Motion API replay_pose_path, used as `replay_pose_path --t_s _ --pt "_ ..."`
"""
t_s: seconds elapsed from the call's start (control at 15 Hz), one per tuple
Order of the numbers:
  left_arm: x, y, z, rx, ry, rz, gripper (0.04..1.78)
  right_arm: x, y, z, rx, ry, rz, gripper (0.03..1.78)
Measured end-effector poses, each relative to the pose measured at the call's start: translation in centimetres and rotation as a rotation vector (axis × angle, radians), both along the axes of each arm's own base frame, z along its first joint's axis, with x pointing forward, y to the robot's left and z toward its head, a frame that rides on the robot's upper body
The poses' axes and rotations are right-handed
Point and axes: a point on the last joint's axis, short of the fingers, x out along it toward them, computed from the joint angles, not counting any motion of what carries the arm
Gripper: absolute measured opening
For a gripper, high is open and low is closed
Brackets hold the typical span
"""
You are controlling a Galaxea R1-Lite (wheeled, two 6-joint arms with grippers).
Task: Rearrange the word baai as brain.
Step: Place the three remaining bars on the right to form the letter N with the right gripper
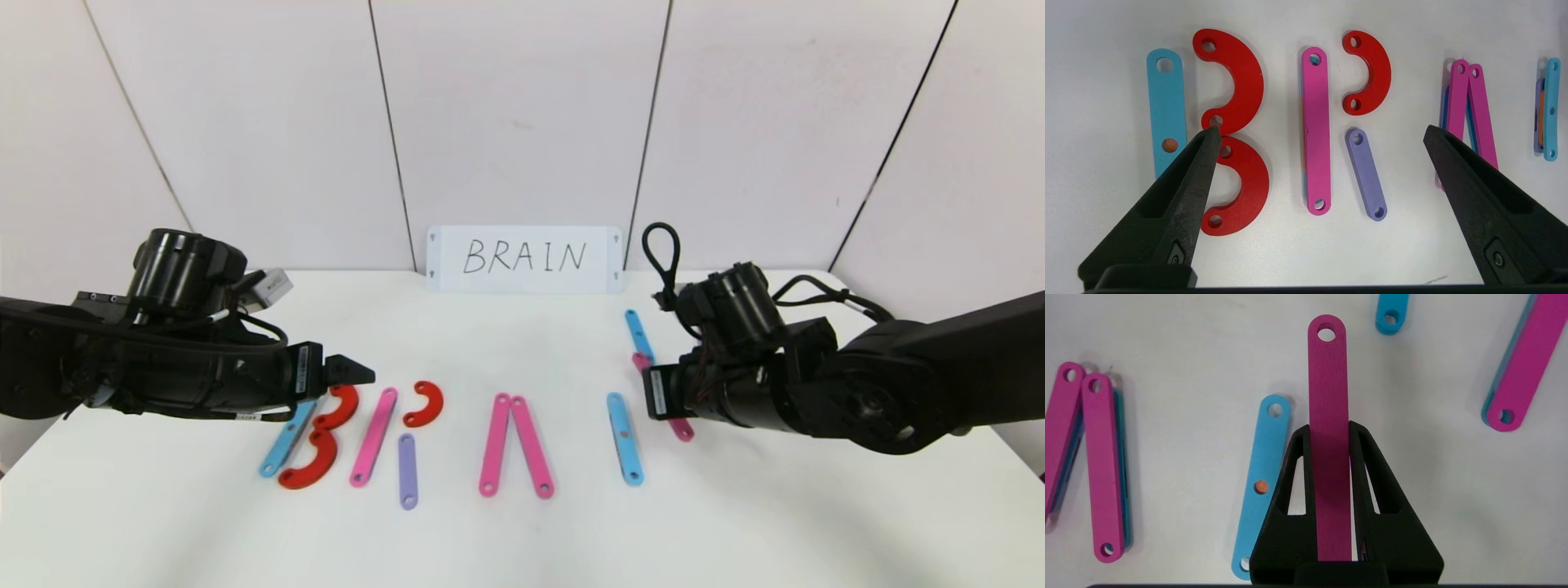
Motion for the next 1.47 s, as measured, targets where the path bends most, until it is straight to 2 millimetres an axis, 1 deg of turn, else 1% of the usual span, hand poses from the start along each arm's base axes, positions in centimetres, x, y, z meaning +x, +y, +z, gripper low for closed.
replay_pose_path --t_s 0.27,0.6,1.2,1.47 --pt "0.0 0.0 0.0 0.0 0.002 0.001 1.74 -1.0 -0.4 -0.6 0.015 0.014 -0.123 0.27" --pt "-0.1 0.0 -0.2 0.001 0.007 -0.001 1.74 -1.9 -0.8 -2.4 -0.014 0.058 -0.194 0.27" --pt "-0.1 0.0 -0.2 0.001 0.007 0.0 1.74 -1.4 -0.5 -3.7 -0.031 0.084 -0.202 0.27" --pt "-0.1 0.0 -0.2 0.0 0.007 -0.002 1.74 -1.1 -0.5 -3.7 -0.015 0.084 -0.222 0.27"
